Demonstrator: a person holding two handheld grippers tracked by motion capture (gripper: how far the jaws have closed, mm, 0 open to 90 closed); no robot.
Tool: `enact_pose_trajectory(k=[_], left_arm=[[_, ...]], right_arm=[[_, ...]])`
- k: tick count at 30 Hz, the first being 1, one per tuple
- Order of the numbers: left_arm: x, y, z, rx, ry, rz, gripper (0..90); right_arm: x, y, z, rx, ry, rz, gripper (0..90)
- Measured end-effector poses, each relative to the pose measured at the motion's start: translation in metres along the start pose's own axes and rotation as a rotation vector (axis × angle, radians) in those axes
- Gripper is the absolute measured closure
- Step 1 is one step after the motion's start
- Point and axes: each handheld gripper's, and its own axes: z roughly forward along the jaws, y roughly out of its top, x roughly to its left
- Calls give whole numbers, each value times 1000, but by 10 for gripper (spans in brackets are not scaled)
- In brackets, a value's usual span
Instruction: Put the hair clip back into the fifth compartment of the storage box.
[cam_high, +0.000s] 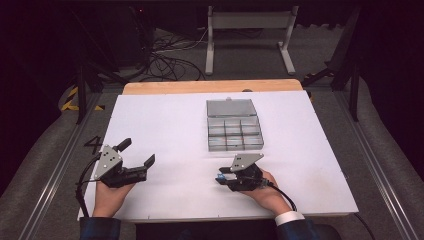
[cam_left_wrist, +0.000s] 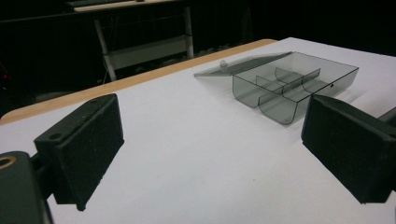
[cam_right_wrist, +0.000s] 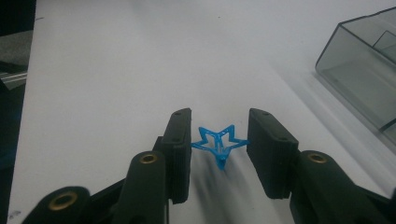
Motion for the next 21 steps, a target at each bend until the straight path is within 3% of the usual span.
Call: enact_pose_trajectory(k=[8, 21], left_arm=[[0, 0, 0, 3, 0, 1, 60], [2, 0, -1, 0, 7, 3, 60]], right_arm=[[-5, 1, -7, -47, -56, 34, 611], [-7, 5, -13, -69, -121, 50, 612]])
